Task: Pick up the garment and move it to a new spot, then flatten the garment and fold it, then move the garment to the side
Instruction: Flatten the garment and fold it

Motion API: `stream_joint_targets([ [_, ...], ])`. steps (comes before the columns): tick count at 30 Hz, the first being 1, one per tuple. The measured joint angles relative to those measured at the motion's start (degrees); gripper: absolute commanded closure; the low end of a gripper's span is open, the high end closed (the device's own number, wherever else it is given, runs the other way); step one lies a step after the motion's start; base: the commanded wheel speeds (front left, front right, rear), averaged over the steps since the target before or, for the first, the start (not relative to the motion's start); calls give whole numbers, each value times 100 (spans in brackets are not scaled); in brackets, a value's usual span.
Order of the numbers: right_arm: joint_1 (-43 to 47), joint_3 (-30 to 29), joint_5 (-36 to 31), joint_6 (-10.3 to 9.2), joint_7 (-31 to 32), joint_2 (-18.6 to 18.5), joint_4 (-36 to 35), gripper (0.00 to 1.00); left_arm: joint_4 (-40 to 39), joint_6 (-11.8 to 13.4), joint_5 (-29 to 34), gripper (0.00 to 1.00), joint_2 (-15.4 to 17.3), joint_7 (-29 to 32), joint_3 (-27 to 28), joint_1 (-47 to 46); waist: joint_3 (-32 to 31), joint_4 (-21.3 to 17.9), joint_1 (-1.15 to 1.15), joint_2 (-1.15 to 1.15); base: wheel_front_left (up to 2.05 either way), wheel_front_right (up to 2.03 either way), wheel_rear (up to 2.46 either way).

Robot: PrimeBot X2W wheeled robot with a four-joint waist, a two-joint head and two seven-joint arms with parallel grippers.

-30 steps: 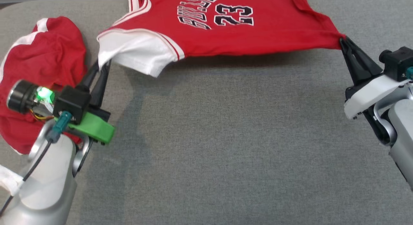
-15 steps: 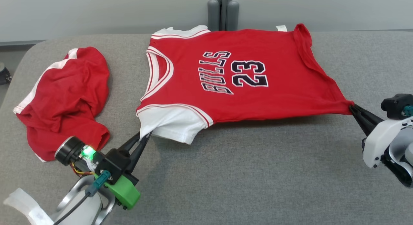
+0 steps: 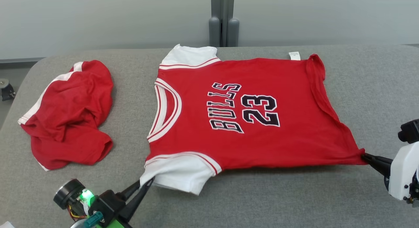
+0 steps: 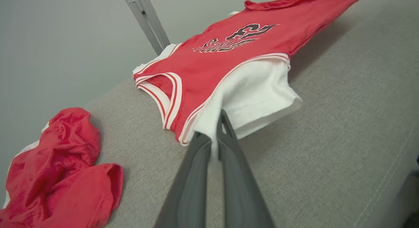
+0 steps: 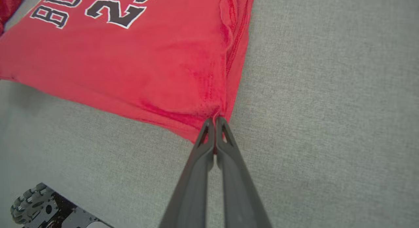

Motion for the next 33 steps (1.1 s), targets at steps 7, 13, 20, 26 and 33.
stream_joint_targets([
  [7,80,20,397,0,684,-399,-489,100,-641,0,-577,100,545,474,-172,209,147,-67,0,0,0,0,0],
  [13,-35,-207,466,0,775,-472,-649,100,-831,19,-670,100,653,589,-41,119,297,-89,0,0,0,0,0],
  [20,-384,-356,402,-1,1033,-166,-424,100,-809,33,-512,100,627,794,-87,-508,567,-110,0,0,0,0,0],
  [26,-883,-482,124,-1,1234,0,-200,100,-546,16,-392,100,542,1015,-246,-1222,867,-118,0,0,0,0,0],
  [33,-1377,-632,-164,-1,1230,243,113,100,-113,1,-402,100,352,1065,-686,-2111,1227,-124,1,0,0,0,0],
])
